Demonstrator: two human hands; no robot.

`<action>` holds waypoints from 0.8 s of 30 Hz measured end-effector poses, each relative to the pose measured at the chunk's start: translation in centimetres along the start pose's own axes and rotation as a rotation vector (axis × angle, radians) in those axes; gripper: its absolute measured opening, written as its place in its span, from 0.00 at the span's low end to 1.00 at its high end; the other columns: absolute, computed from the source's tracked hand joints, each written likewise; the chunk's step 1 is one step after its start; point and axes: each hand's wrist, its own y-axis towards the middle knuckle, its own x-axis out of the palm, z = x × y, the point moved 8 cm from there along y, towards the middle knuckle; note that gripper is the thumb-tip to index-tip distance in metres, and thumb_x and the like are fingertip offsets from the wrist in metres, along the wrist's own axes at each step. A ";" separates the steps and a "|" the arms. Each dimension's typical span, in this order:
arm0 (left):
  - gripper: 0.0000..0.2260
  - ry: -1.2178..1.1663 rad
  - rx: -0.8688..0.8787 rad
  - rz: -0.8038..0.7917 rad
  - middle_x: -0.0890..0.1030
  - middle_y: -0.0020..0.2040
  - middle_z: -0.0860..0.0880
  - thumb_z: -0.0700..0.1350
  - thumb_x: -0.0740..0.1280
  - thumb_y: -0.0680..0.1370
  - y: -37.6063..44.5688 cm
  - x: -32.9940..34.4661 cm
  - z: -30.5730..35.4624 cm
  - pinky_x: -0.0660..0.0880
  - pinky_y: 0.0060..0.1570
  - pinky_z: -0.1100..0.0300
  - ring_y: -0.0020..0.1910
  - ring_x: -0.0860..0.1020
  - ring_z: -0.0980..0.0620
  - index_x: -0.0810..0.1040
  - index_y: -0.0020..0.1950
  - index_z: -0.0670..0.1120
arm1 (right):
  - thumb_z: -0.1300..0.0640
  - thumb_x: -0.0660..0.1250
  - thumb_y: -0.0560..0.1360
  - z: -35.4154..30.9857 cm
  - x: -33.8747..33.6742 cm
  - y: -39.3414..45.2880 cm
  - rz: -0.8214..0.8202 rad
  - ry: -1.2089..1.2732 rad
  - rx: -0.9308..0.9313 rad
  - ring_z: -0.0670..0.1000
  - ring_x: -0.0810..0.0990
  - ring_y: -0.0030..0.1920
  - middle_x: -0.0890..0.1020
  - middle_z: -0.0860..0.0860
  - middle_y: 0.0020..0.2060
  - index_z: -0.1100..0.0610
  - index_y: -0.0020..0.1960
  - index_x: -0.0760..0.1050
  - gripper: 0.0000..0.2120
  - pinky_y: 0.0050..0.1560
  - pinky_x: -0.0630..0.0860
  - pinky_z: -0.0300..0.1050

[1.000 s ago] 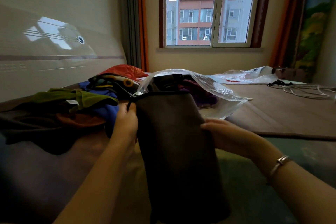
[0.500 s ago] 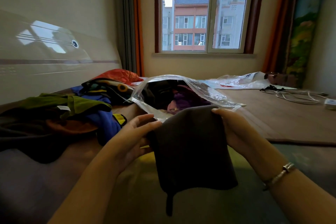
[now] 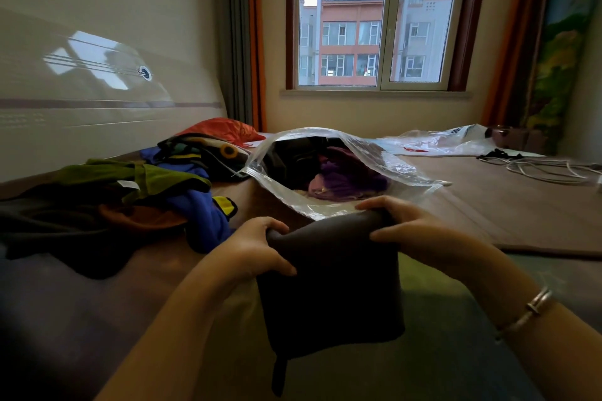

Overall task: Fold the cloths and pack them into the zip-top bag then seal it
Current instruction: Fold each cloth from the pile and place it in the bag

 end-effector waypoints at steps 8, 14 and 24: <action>0.13 0.329 0.050 0.107 0.73 0.56 0.49 0.38 0.71 0.72 -0.3 -0.2 -0.3 0.74 0.45 0.63 0.53 0.75 0.52 0.77 0.50 0.54 | 0.58 0.69 0.73 -0.7 0.6 0.9 0.222 -0.917 -0.149 0.48 0.73 0.50 0.73 0.49 0.51 0.52 0.52 0.76 0.09 0.52 0.73 0.42; 0.04 0.010 0.218 0.557 0.78 0.49 0.46 0.44 0.74 0.72 -1.2 -4.7 1.8 0.74 0.47 0.60 0.50 0.77 0.48 0.79 0.42 0.48 | 0.56 0.69 0.74 -3.7 -2.5 -0.5 0.643 -0.565 -0.453 0.45 0.75 0.44 0.73 0.48 0.48 0.51 0.48 0.71 0.07 0.43 0.75 0.36; 0.11 0.036 0.369 0.743 0.79 0.50 0.47 0.43 0.67 0.77 6.1 -6.8 7.4 0.67 0.47 0.67 0.51 0.76 0.49 0.78 0.59 0.42 | 0.61 0.59 0.78 -3.9 -1.0 10.9 0.478 -0.432 -0.458 0.51 0.82 0.42 0.81 0.52 0.43 0.54 0.53 0.72 0.06 0.44 0.81 0.56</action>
